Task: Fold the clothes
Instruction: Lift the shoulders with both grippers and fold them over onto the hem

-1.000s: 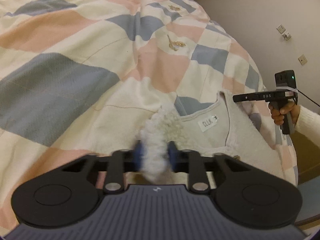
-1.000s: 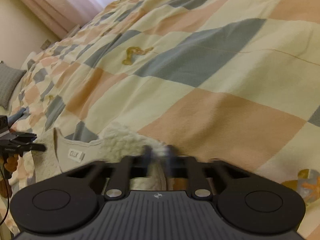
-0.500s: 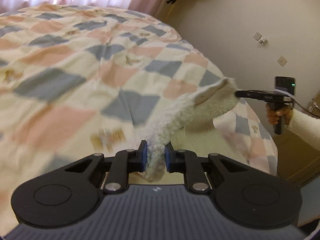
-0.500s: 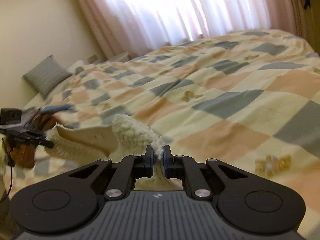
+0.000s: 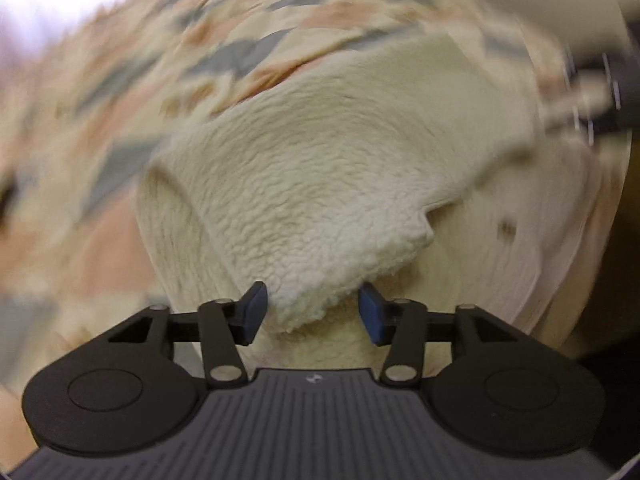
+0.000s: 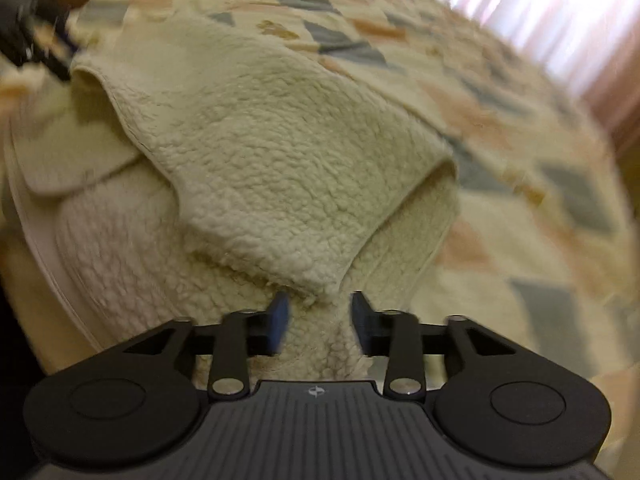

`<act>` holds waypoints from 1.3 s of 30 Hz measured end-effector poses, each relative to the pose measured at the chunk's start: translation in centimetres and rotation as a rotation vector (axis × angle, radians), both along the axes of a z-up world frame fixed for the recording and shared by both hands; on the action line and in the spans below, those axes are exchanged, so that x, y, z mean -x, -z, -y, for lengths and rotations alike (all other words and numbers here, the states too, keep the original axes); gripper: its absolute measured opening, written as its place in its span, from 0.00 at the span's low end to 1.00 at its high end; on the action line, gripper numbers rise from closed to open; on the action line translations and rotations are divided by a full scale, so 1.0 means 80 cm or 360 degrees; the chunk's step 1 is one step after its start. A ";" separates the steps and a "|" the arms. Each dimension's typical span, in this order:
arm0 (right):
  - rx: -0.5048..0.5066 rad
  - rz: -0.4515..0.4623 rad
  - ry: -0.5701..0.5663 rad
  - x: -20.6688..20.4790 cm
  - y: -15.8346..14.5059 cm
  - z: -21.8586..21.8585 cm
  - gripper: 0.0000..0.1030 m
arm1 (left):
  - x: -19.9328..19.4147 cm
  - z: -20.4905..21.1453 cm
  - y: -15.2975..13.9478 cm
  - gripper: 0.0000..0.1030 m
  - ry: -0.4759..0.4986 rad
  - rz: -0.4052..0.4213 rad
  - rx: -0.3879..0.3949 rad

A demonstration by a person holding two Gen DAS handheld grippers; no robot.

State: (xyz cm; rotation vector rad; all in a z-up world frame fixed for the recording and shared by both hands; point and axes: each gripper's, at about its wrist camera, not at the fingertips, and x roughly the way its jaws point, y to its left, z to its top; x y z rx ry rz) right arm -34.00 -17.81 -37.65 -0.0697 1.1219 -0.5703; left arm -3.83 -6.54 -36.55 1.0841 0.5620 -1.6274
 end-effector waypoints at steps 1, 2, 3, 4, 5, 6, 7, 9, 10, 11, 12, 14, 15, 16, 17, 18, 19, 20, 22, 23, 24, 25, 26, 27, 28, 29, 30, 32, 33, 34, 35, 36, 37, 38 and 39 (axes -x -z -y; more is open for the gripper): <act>0.0113 -0.0049 -0.0064 -0.005 0.003 -0.014 0.46 | 0.014 -0.004 0.004 0.49 0.0109 0.0115 0.0022; 0.0207 -0.0098 -0.0132 -0.009 0.008 -0.026 0.46 | 0.025 -0.009 0.009 0.50 0.0202 0.0213 0.0043; 0.0284 -0.0143 -0.0192 -0.010 0.014 -0.037 0.46 | 0.033 -0.014 0.015 0.52 0.0279 0.0291 0.0063; 0.0348 -0.0181 -0.0249 -0.013 0.021 -0.046 0.47 | 0.041 -0.018 0.022 0.52 0.0355 0.0369 0.0083; 0.0402 -0.0214 -0.0305 -0.015 0.028 -0.052 0.48 | 0.047 -0.022 0.028 0.52 0.0416 0.0440 0.0116; 0.0458 -0.0241 -0.0353 -0.017 0.034 -0.057 0.49 | 0.051 -0.026 0.035 0.52 0.0461 0.0504 0.0163; 0.0518 -0.0262 -0.0394 -0.017 0.041 -0.060 0.49 | 0.053 -0.029 0.041 0.52 0.0499 0.0556 0.0205; 0.0630 -0.0307 -0.0475 -0.020 0.055 -0.063 0.49 | 0.054 -0.033 0.049 0.52 0.0561 0.0631 0.0277; 0.0659 -0.0331 -0.0519 -0.023 0.060 -0.062 0.48 | 0.055 -0.034 0.053 0.50 0.0596 0.0654 0.0289; 0.0674 -0.0354 -0.0566 -0.024 0.066 -0.062 0.43 | 0.056 -0.034 0.057 0.38 0.0635 0.0668 0.0283; 0.0688 -0.0377 -0.0614 -0.025 0.072 -0.061 0.37 | 0.056 -0.033 0.062 0.17 0.0667 0.0679 0.0270; 0.0647 -0.0395 -0.0662 -0.026 0.075 -0.059 0.05 | 0.055 -0.035 0.064 0.11 0.0703 0.0676 0.0247; 0.0630 -0.0377 -0.0655 -0.025 0.071 -0.059 0.05 | 0.054 -0.037 0.062 0.11 0.0707 0.0660 0.0248; 0.0617 -0.0358 -0.0644 -0.023 0.065 -0.060 0.05 | 0.053 -0.040 0.060 0.11 0.0707 0.0649 0.0246; 0.0607 -0.0338 -0.0630 -0.019 0.058 -0.063 0.05 | 0.053 -0.043 0.059 0.10 0.0701 0.0644 0.0240; 0.0597 -0.0326 -0.0624 -0.016 0.052 -0.067 0.05 | 0.054 -0.047 0.058 0.11 0.0696 0.0640 0.0234; 0.0588 -0.0323 -0.0624 -0.012 0.047 -0.071 0.05 | 0.055 -0.052 0.056 0.11 0.0693 0.0638 0.0229; 0.0574 -0.0321 -0.0627 -0.009 0.043 -0.077 0.05 | 0.057 -0.057 0.056 0.11 0.0695 0.0638 0.0223; 0.0546 -0.0316 -0.0630 -0.006 0.036 -0.087 0.05 | 0.064 -0.068 0.053 0.11 0.0695 0.0637 0.0218; 0.0534 -0.0313 -0.0630 -0.005 0.033 -0.092 0.05 | 0.067 -0.073 0.052 0.11 0.0693 0.0636 0.0216; 0.0520 -0.0309 -0.0623 -0.004 0.030 -0.096 0.05 | 0.070 -0.078 0.052 0.11 0.0689 0.0635 0.0214; 0.0505 -0.0303 -0.0609 -0.004 0.027 -0.098 0.05 | 0.073 -0.083 0.051 0.11 0.0685 0.0633 0.0212; 0.0493 -0.0300 -0.0595 -0.004 0.026 -0.099 0.05 | 0.076 -0.087 0.051 0.11 0.0679 0.0630 0.0208; 0.0484 -0.0299 -0.0583 -0.004 0.026 -0.100 0.05 | 0.078 -0.089 0.051 0.11 0.0672 0.0626 0.0202; 0.0475 -0.0299 -0.0571 -0.004 0.026 -0.100 0.05 | 0.080 -0.092 0.052 0.11 0.0665 0.0622 0.0199; 0.0467 -0.0298 -0.0561 -0.005 0.027 -0.100 0.05 | 0.081 -0.095 0.052 0.11 0.0658 0.0620 0.0201; 0.0459 -0.0297 -0.0554 -0.006 0.027 -0.099 0.05 | 0.083 -0.096 0.053 0.11 0.0654 0.0617 0.0194; 0.0433 -0.0312 -0.0557 -0.006 0.031 -0.101 0.06 | 0.088 -0.100 0.062 0.13 0.0673 0.0650 0.0161; 0.0401 -0.0340 -0.0564 -0.006 0.035 -0.103 0.08 | 0.090 -0.102 0.069 0.15 0.0688 0.0679 0.0154; 0.0359 -0.0382 -0.0572 -0.007 0.042 -0.105 0.12 | 0.092 -0.103 0.073 0.15 0.0690 0.0694 0.0150; 0.0335 -0.0425 -0.0586 -0.008 0.048 -0.107 0.25 | 0.093 -0.105 0.073 0.15 0.0681 0.0697 0.0150; 0.0331 -0.0446 -0.0597 -0.009 0.050 -0.109 0.30 | 0.091 -0.106 0.069 0.16 0.0657 0.0669 0.0144; 0.0329 -0.0445 -0.0598 -0.007 0.049 -0.111 0.31 | 0.088 -0.108 0.059 0.17 0.0618 0.0608 0.0131; 0.0302 -0.0421 -0.0570 -0.006 0.043 -0.110 0.31 | 0.082 -0.110 0.049 0.21 0.0575 0.0538 0.0113; 0.0241 -0.0366 -0.0496 -0.003 0.033 -0.106 0.31 | 0.076 -0.113 0.037 0.21 0.0530 0.0460 0.0091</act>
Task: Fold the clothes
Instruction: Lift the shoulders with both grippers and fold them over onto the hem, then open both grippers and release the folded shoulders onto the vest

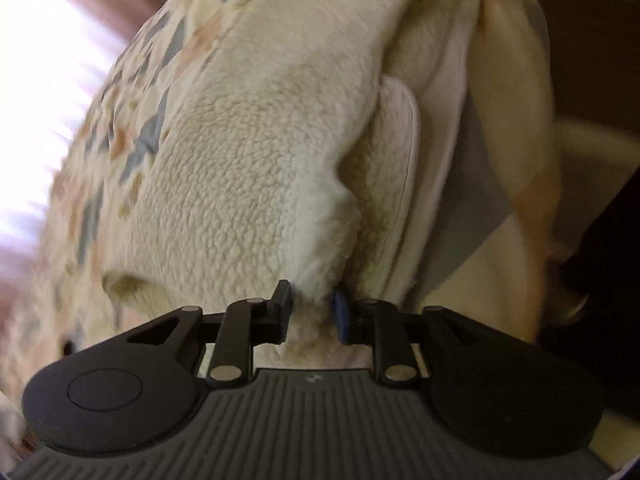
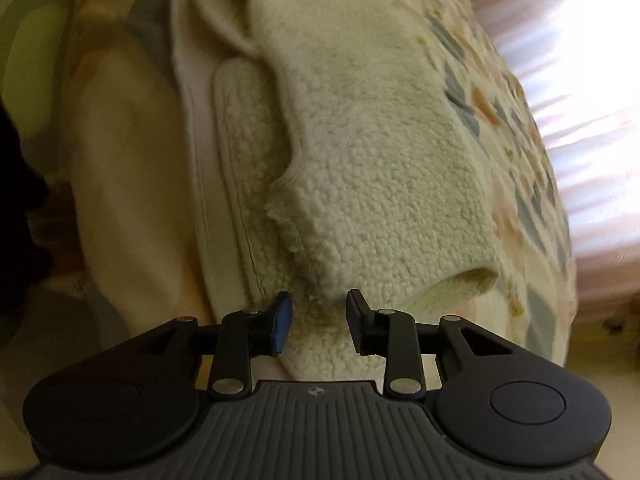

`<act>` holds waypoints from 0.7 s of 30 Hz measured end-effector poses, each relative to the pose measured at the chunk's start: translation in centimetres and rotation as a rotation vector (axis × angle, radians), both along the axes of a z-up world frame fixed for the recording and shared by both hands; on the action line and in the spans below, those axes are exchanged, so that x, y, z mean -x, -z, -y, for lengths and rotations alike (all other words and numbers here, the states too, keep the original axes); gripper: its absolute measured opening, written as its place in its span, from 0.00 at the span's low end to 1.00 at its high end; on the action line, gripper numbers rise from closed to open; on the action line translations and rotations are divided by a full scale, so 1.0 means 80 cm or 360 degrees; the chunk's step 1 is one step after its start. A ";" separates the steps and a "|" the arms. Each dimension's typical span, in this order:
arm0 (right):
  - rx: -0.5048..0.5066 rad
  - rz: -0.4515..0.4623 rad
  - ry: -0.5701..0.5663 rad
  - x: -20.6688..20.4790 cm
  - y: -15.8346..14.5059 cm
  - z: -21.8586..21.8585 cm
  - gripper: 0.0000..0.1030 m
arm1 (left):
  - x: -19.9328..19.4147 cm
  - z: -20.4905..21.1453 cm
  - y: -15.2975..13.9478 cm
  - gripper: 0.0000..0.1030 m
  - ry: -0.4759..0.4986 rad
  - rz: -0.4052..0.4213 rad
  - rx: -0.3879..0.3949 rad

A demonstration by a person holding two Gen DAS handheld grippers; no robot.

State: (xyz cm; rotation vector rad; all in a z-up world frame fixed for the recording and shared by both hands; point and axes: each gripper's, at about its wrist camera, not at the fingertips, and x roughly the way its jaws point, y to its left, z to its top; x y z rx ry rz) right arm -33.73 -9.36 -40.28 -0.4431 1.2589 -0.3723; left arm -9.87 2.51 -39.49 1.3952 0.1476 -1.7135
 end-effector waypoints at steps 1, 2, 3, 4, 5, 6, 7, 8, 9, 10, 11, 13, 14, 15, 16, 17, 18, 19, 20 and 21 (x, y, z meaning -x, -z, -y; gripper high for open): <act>-0.0072 0.0080 0.0099 0.002 -0.013 0.007 0.31 | -0.007 -0.002 -0.012 0.21 -0.0051 -0.0076 -0.0027; -0.0148 0.0180 0.0205 0.003 -0.027 0.016 0.30 | -0.014 -0.003 -0.025 0.21 -0.0107 -0.0155 -0.0053; -0.0223 0.0281 0.0311 0.004 -0.042 0.025 0.30 | -0.021 -0.002 -0.037 0.21 -0.0165 -0.0233 -0.0070; -0.0288 0.0384 0.0411 0.004 -0.053 0.033 0.30 | -0.025 0.003 -0.046 0.20 -0.0232 -0.0304 -0.0061; -0.0341 0.0490 0.0506 0.001 -0.062 0.041 0.30 | -0.027 0.010 -0.052 0.20 -0.0306 -0.0368 -0.0034; -0.0394 0.0597 0.0600 -0.002 -0.070 0.050 0.30 | -0.030 0.017 -0.059 0.20 -0.0380 -0.0432 -0.0006; -0.0443 0.0682 0.0685 -0.006 -0.074 0.057 0.30 | -0.031 0.025 -0.062 0.20 -0.0455 -0.0498 0.0021; -0.0482 0.0731 0.0752 -0.012 -0.073 0.064 0.30 | -0.031 0.034 -0.060 0.20 -0.0525 -0.0554 0.0038; -0.0513 0.0756 0.0808 -0.018 -0.068 0.069 0.30 | -0.029 0.042 -0.053 0.20 -0.0578 -0.0587 0.0031; -0.0542 0.0768 0.0856 -0.024 -0.061 0.072 0.30 | -0.027 0.048 -0.043 0.20 -0.0619 -0.0613 0.0009; -0.0561 0.0766 0.0897 -0.027 -0.053 0.074 0.30 | -0.025 0.053 -0.032 0.20 -0.0660 -0.0639 -0.0014; -0.0578 0.0717 0.0943 -0.027 -0.034 0.068 0.30 | -0.021 0.052 -0.013 0.19 -0.0711 -0.0654 -0.0047; -0.0570 0.0681 0.0941 -0.026 -0.026 0.063 0.30 | -0.020 0.048 -0.003 0.19 -0.0731 -0.0655 -0.0061; -0.0562 0.0646 0.0939 -0.024 -0.018 0.058 0.31 | -0.018 0.045 0.007 0.19 -0.0751 -0.0655 -0.0076; -0.0550 0.0617 0.0928 -0.024 -0.012 0.054 0.31 | -0.017 0.043 0.013 0.19 -0.0771 -0.0658 -0.0089; -0.0535 0.0596 0.0906 -0.026 -0.011 0.052 0.31 | -0.018 0.043 0.013 0.19 -0.0785 -0.0663 -0.0098; -0.0520 0.0575 0.0885 -0.028 -0.009 0.050 0.31 | -0.020 0.046 0.008 0.19 -0.0792 -0.0672 -0.0098; -0.0511 0.0576 0.0874 -0.029 -0.012 0.050 0.31 | -0.022 0.048 0.000 0.19 -0.0798 -0.0695 -0.0083; -0.0513 0.0619 0.0881 -0.028 -0.020 0.053 0.30 | -0.026 0.049 -0.009 0.20 -0.0808 -0.0729 -0.0055; -0.0521 0.0667 0.0897 -0.026 -0.027 0.056 0.30 | -0.030 0.052 -0.015 0.20 -0.0822 -0.0756 -0.0041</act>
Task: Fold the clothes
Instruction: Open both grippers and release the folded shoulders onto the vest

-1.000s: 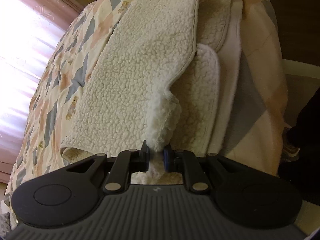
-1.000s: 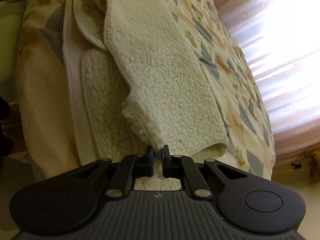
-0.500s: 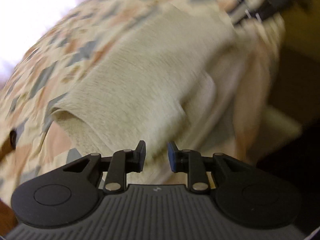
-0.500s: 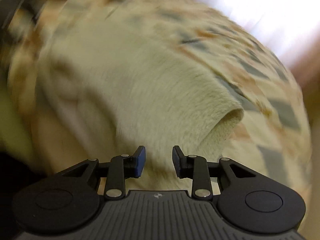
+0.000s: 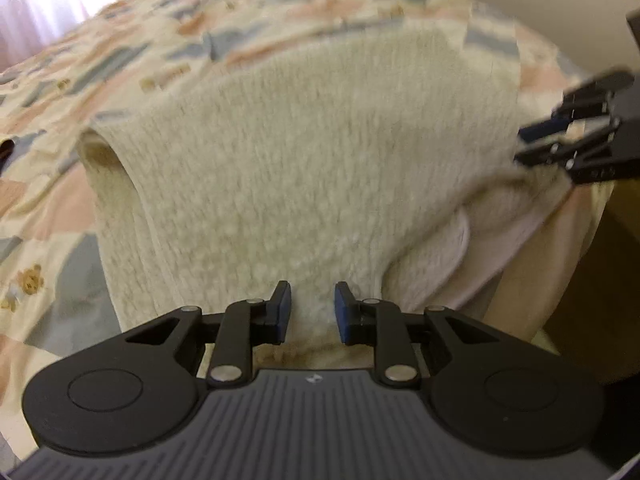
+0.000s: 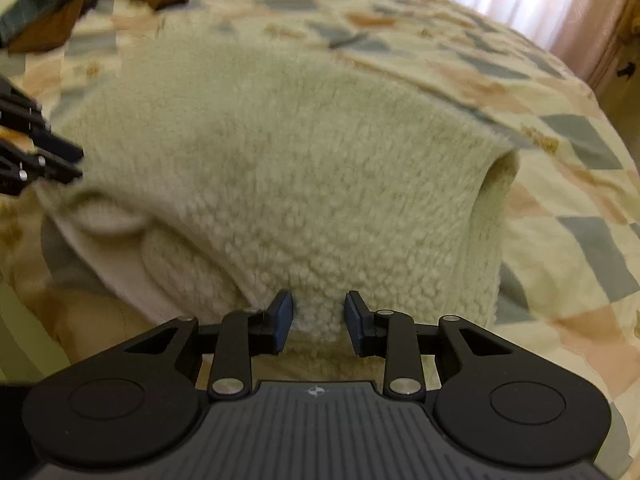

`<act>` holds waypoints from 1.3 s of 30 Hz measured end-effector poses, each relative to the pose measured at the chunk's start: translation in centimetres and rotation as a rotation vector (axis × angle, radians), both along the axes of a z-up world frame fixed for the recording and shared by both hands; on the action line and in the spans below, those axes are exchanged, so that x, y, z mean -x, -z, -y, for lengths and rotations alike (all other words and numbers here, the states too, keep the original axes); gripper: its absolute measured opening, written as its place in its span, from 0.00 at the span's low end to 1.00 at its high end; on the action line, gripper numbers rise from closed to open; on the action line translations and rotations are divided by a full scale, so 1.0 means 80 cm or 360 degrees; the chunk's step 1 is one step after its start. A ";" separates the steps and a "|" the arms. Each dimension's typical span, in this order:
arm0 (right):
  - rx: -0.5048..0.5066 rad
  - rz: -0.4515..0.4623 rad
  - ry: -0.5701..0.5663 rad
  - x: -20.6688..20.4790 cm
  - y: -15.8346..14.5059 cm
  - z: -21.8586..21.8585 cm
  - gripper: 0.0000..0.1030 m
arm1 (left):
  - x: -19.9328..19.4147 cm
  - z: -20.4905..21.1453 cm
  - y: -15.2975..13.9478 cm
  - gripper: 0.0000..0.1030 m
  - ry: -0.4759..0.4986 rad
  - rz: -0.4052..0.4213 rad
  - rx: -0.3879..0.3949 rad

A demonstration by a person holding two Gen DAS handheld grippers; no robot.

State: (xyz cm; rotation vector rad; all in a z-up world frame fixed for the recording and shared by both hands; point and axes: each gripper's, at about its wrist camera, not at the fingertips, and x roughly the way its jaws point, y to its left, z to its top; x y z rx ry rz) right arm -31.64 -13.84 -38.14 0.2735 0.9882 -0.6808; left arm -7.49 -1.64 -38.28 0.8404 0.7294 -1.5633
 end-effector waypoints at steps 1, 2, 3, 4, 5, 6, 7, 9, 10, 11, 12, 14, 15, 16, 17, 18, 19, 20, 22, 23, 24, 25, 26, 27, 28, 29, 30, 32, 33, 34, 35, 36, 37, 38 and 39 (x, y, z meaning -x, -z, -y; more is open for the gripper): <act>-0.0008 0.0035 0.0021 0.002 -0.004 0.002 0.31 | -0.002 0.003 0.001 0.20 -0.0004 0.0000 -0.0019; -0.0029 0.0034 0.0031 0.001 -0.003 0.005 0.31 | -0.002 0.005 0.004 0.20 0.0007 0.0020 -0.0058; -0.0056 -0.0012 0.0029 -0.002 0.003 0.006 0.30 | -0.002 0.007 0.008 0.18 0.0018 0.0041 -0.0096; -0.0069 -0.0040 0.0023 -0.003 0.005 0.008 0.30 | -0.004 0.009 0.005 0.16 0.0018 0.0029 -0.0097; -0.0066 -0.0020 0.0022 -0.003 0.001 0.010 0.29 | -0.009 0.011 -0.005 0.15 0.0006 -0.0018 -0.0058; -0.0048 0.0032 0.0033 -0.004 -0.009 0.015 0.29 | -0.016 0.015 -0.018 0.16 -0.0016 -0.0074 -0.0003; -0.0021 0.0097 0.0051 -0.005 -0.019 0.022 0.30 | -0.025 0.022 -0.031 0.17 -0.0049 -0.0127 0.0068; 0.0020 0.0206 0.0094 -0.015 -0.032 0.041 0.30 | -0.042 0.044 -0.045 0.17 -0.0115 -0.0153 0.0177; 0.0036 0.0254 0.0117 -0.023 -0.036 0.052 0.30 | -0.051 0.057 -0.047 0.17 -0.0152 -0.0149 0.0222; 0.0053 0.0297 0.0141 -0.034 -0.036 0.066 0.30 | -0.062 0.074 -0.046 0.17 -0.0195 -0.0135 0.0261; 0.0070 0.0325 0.0162 -0.047 -0.034 0.081 0.30 | -0.074 0.090 -0.044 0.17 -0.0238 -0.0120 0.0294; 0.0120 0.0353 0.0192 -0.070 -0.028 0.107 0.30 | -0.099 0.123 -0.037 0.17 -0.0328 -0.0116 0.0356; 0.0154 0.0362 0.0203 -0.078 -0.023 0.121 0.30 | -0.110 0.135 -0.032 0.17 -0.0364 -0.0113 0.0373; 0.0189 0.0356 0.0218 -0.084 -0.017 0.136 0.30 | -0.121 0.144 -0.025 0.17 -0.0394 -0.0103 0.0372; 0.0222 0.0339 0.0237 -0.087 -0.010 0.152 0.30 | -0.133 0.152 -0.015 0.17 -0.0418 -0.0100 0.0357; 0.0246 0.0320 0.0254 -0.087 -0.002 0.167 0.30 | -0.146 0.161 -0.004 0.17 -0.0442 -0.0097 0.0342; 0.0261 0.0299 0.0269 -0.085 0.008 0.181 0.30 | -0.158 0.169 0.006 0.17 -0.0467 -0.0094 0.0327; 0.0248 0.0273 0.0280 -0.081 0.022 0.194 0.31 | -0.168 0.174 0.019 0.17 -0.0488 -0.0101 0.0301; 0.0168 0.0228 0.0285 -0.071 0.053 0.219 0.31 | -0.180 0.179 0.047 0.17 -0.0489 -0.0126 0.0238; 0.0139 0.0240 0.0277 -0.066 0.065 0.224 0.32 | -0.183 0.181 0.057 0.17 -0.0481 -0.0127 0.0228; 0.0126 0.0255 0.0268 -0.063 0.070 0.226 0.32 | -0.181 0.180 0.059 0.17 -0.0473 -0.0115 0.0235; 0.0123 0.0262 0.0261 -0.061 0.071 0.227 0.32 | -0.179 0.180 0.058 0.17 -0.0467 -0.0099 0.0238; 0.0126 0.0276 0.0275 -0.058 0.067 0.226 0.32 | -0.178 0.179 0.053 0.17 -0.0464 -0.0088 0.0240; 0.0133 0.0297 0.0312 -0.054 0.058 0.223 0.32 | -0.177 0.176 0.044 0.17 -0.0470 -0.0094 0.0252; 0.0140 0.0317 0.0349 -0.050 0.049 0.220 0.32 | -0.177 0.170 0.033 0.16 -0.0483 -0.0115 0.0271; 0.0147 0.0338 0.0386 -0.046 0.039 0.218 0.32 | -0.177 0.164 0.022 0.16 -0.0494 -0.0141 0.0288; 0.0152 0.0353 0.0411 -0.042 0.032 0.211 0.33 | -0.175 0.157 0.015 0.16 -0.0494 -0.0161 0.0291; 0.0156 0.0367 0.0436 -0.032 0.021 0.190 0.34 | -0.170 0.143 0.008 0.16 -0.0481 -0.0180 0.0264; 0.0158 0.0375 0.0448 -0.028 0.016 0.179 0.34 | -0.167 0.137 0.008 0.16 -0.0480 -0.0192 0.0241; 0.0145 0.0366 0.0457 -0.024 0.016 0.170 0.34 | -0.163 0.131 0.014 0.16 -0.0489 -0.0201 0.0199; 0.0116 0.0340 0.0460 -0.022 0.021 0.162 0.34 | -0.160 0.127 0.022 0.17 -0.0504 -0.0191 0.0155; 0.0091 0.0301 0.0471 -0.020 0.029 0.155 0.34 | -0.157 0.125 0.027 0.17 -0.0524 -0.0173 0.0131; 0.0069 0.0247 0.0488 -0.019 0.039 0.149 0.34 | -0.156 0.124 0.027 0.17 -0.0552 -0.0170 0.0124; 0.0058 0.0222 0.0505 -0.017 0.044 0.143 0.33 | -0.154 0.124 0.023 0.17 -0.0587 -0.0174 0.0125; 0.0061 0.0237 0.0524 -0.014 0.043 0.140 0.34 | -0.151 0.124 0.016 0.16 -0.0613 -0.0164 0.0127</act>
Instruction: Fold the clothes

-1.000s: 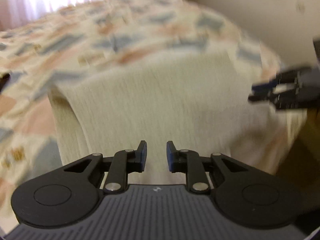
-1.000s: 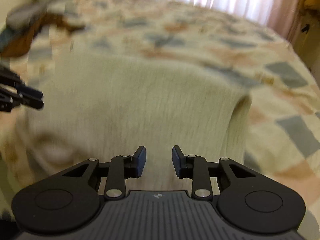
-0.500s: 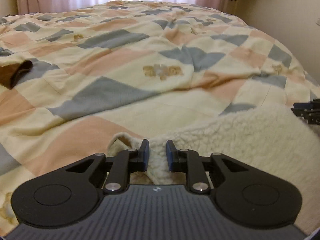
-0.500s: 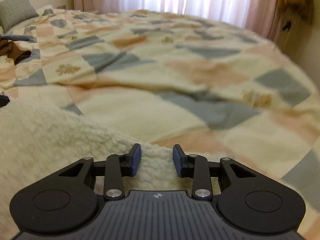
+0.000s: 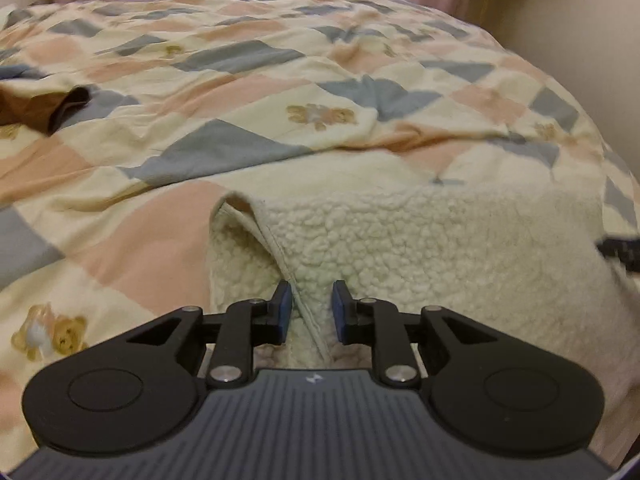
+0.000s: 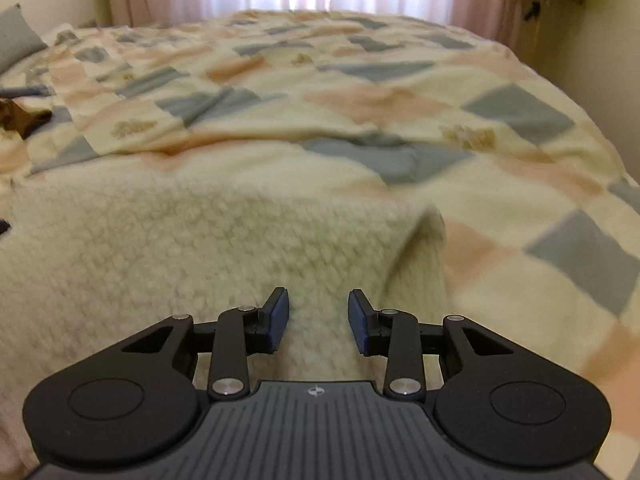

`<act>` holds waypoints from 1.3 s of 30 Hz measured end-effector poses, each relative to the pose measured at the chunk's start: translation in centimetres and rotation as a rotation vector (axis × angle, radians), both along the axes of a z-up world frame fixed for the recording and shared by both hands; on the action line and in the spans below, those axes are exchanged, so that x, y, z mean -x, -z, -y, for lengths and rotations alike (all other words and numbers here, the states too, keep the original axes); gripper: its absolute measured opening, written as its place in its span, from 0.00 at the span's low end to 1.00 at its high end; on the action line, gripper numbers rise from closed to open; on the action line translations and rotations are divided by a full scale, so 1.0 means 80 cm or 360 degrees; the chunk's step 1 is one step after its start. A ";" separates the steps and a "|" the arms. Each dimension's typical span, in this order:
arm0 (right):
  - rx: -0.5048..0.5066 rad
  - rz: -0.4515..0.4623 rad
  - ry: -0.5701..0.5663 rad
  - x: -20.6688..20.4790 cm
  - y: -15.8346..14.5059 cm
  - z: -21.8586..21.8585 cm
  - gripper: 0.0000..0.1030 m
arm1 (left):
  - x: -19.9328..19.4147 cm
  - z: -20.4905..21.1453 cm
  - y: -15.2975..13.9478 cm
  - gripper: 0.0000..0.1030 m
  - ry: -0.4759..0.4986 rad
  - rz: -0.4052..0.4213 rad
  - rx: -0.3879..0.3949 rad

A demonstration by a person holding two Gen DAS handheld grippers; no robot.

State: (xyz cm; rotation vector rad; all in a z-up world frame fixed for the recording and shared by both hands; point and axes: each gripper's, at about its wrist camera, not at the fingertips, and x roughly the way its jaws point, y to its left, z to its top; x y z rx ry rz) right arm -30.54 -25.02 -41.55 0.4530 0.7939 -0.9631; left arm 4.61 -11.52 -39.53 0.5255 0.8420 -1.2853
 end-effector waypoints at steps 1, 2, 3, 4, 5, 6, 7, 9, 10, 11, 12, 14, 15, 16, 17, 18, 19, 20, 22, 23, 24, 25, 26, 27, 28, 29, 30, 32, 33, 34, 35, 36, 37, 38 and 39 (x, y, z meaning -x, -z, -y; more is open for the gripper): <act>0.0005 0.0023 0.0022 0.003 -0.006 -0.003 0.33 | 0.005 0.000 -0.009 0.16 -0.0018 0.0025 0.0000; 0.0010 0.0041 0.0039 0.006 -0.013 -0.007 0.34 | 0.012 -0.002 -0.020 0.16 -0.0031 0.0039 0.0002; 0.0017 0.0054 0.0048 0.009 -0.021 -0.012 0.34 | 0.019 -0.006 -0.030 0.16 -0.0033 0.0036 0.0007; 0.0020 0.0070 0.0050 0.013 -0.030 -0.019 0.34 | 0.029 -0.011 -0.039 0.16 -0.0020 0.0025 0.0009; 0.0019 0.0089 0.0045 0.016 -0.039 -0.029 0.34 | 0.041 -0.017 -0.048 0.16 0.0005 0.0012 0.0009; 0.0018 0.0109 0.0041 0.020 -0.048 -0.039 0.34 | 0.053 -0.025 -0.054 0.16 0.0035 -0.0001 0.0003; 0.0010 0.0124 0.0028 0.023 -0.054 -0.050 0.34 | 0.067 -0.034 -0.056 0.17 0.0070 -0.0014 -0.0010; -0.0027 0.0134 -0.0014 0.026 -0.060 -0.075 0.34 | 0.089 -0.050 -0.050 0.18 0.0115 -0.0028 -0.0056; -0.0068 0.0111 -0.0030 0.026 -0.054 -0.083 0.35 | 0.098 -0.056 -0.041 0.18 0.0121 -0.0041 -0.0103; -0.0124 0.0074 -0.0036 0.025 -0.045 -0.089 0.35 | 0.104 -0.060 -0.026 0.18 0.0110 -0.0057 -0.0185; -0.0181 0.0036 -0.0043 0.024 -0.036 -0.095 0.35 | 0.108 -0.062 -0.010 0.18 0.0095 -0.0069 -0.0285; -0.0208 -0.0010 -0.0072 0.023 -0.027 -0.104 0.35 | 0.118 -0.066 -0.001 0.17 0.0071 -0.0041 -0.0366; -0.0204 -0.0010 -0.0081 0.023 -0.030 -0.105 0.35 | 0.121 -0.066 -0.007 0.17 0.0067 -0.0025 -0.0370; -0.0198 0.0008 -0.0081 0.024 -0.041 -0.104 0.35 | 0.123 -0.066 -0.018 0.17 0.0055 -0.0011 -0.0365; -0.0192 0.0026 -0.0081 0.025 -0.053 -0.102 0.35 | 0.125 -0.066 -0.033 0.17 0.0035 0.0003 -0.0351; -0.0186 0.0044 -0.0081 0.026 -0.064 -0.101 0.35 | 0.126 -0.066 -0.050 0.17 0.0016 0.0009 -0.0338; -0.0176 0.0066 -0.0079 0.027 -0.077 -0.100 0.35 | 0.127 -0.066 -0.068 0.18 -0.0004 0.0015 -0.0330; -0.0162 0.0092 -0.0075 0.028 -0.092 -0.100 0.35 | 0.129 -0.066 -0.087 0.19 -0.0029 0.0029 -0.0326; -0.0135 0.0147 -0.0071 0.031 -0.123 -0.101 0.35 | 0.134 -0.068 -0.124 0.25 -0.0068 0.0060 -0.0312; -0.0120 0.0178 -0.0074 0.033 -0.138 -0.103 0.35 | 0.137 -0.070 -0.142 0.32 -0.0078 0.0078 -0.0299; -0.0106 0.0208 -0.0076 0.035 -0.154 -0.105 0.35 | 0.140 -0.071 -0.160 0.39 -0.0088 0.0096 -0.0286; -0.0092 0.0230 -0.0078 0.036 -0.167 -0.107 0.35 | 0.144 -0.073 -0.177 0.40 -0.0090 0.0114 -0.0271; -0.0079 0.0240 -0.0079 0.037 -0.178 -0.109 0.36 | 0.148 -0.075 -0.193 0.43 -0.0086 0.0131 -0.0253; -0.0068 0.0251 -0.0080 0.038 -0.188 -0.112 0.36 | 0.151 -0.078 -0.206 0.43 -0.0083 0.0147 -0.0240; -0.0061 0.0261 -0.0084 0.038 -0.196 -0.116 0.36 | 0.155 -0.079 -0.216 0.43 -0.0082 0.0160 -0.0235; -0.0053 0.0267 -0.0092 0.038 -0.205 -0.120 0.36 | 0.158 -0.080 -0.226 0.43 -0.0079 0.0170 -0.0236; -0.0042 0.0267 -0.0100 0.037 -0.212 -0.124 0.36 | 0.161 -0.081 -0.235 0.43 -0.0073 0.0175 -0.0236; -0.0023 0.0266 -0.0113 0.035 -0.223 -0.131 0.37 | 0.164 -0.084 -0.251 0.44 -0.0064 0.0180 -0.0217; -0.0011 0.0266 -0.0114 0.034 -0.228 -0.135 0.37 | 0.165 -0.085 -0.257 0.44 -0.0050 0.0177 -0.0208; 0.0000 0.0264 -0.0109 0.033 -0.234 -0.139 0.38 | 0.166 -0.086 -0.263 0.45 -0.0033 0.0178 -0.0200; 0.0007 0.0261 -0.0101 0.032 -0.238 -0.143 0.38 | 0.166 -0.087 -0.268 0.45 -0.0015 0.0184 -0.0191; 0.0013 0.0259 -0.0092 0.031 -0.242 -0.147 0.38 | 0.166 -0.089 -0.272 0.45 0.0004 0.0188 -0.0185; 0.0020 0.0255 -0.0081 0.030 -0.245 -0.151 0.38 | 0.165 -0.090 -0.276 0.45 0.0024 0.0187 -0.0175; 0.0030 0.0248 -0.0068 0.028 -0.248 -0.156 0.38 | 0.163 -0.093 -0.279 0.46 0.0043 0.0180 -0.0163; 0.0039 0.0242 -0.0055 0.026 -0.252 -0.161 0.38 | 0.160 -0.094 -0.281 0.48 0.0060 0.0171 -0.0153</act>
